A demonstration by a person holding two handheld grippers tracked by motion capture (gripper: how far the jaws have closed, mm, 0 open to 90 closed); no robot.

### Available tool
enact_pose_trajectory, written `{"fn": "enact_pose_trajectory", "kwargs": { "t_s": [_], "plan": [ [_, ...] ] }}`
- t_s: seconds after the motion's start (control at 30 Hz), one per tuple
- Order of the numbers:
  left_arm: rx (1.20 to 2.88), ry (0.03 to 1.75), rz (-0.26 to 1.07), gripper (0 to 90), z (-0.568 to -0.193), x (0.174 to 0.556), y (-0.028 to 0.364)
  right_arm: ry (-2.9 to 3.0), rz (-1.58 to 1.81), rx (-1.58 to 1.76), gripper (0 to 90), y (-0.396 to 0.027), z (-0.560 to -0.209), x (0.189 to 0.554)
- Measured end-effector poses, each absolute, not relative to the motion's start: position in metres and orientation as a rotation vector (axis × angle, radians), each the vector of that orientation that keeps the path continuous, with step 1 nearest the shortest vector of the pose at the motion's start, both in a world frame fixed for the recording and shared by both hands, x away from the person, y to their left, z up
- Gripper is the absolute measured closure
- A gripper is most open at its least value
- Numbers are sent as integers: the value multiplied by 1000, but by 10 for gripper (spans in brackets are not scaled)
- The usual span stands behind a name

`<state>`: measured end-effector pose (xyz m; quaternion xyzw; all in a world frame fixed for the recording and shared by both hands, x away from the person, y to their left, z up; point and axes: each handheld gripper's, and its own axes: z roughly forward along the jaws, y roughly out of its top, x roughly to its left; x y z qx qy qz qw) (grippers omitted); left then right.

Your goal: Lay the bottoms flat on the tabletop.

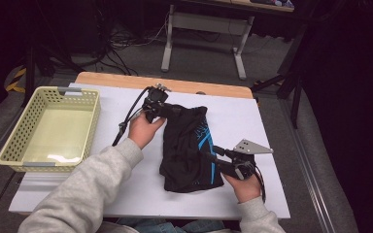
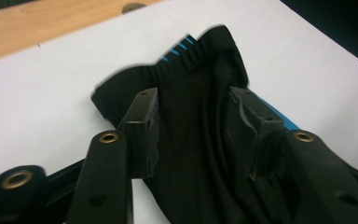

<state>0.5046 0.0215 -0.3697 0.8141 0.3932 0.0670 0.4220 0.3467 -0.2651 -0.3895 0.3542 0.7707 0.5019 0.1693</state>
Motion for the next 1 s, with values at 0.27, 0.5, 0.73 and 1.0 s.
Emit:
{"fn": "enact_pose_trajectory", "kwargs": {
  "t_s": [0.27,0.5,0.73,1.0],
  "plan": [
    [2060,942,159,590,-388,461,38,2301,1332,905,563,-229,-391,364],
    [2080,907,102,604,-402,442,46,2366,1176,986,871,-229,-397,367],
    [2109,852,61,597,-409,424,41,2305,1177,1089,874,-265,-401,341],
    [2178,839,69,582,-420,415,33,2300,1143,1218,876,-291,-414,320]
  ]
}}
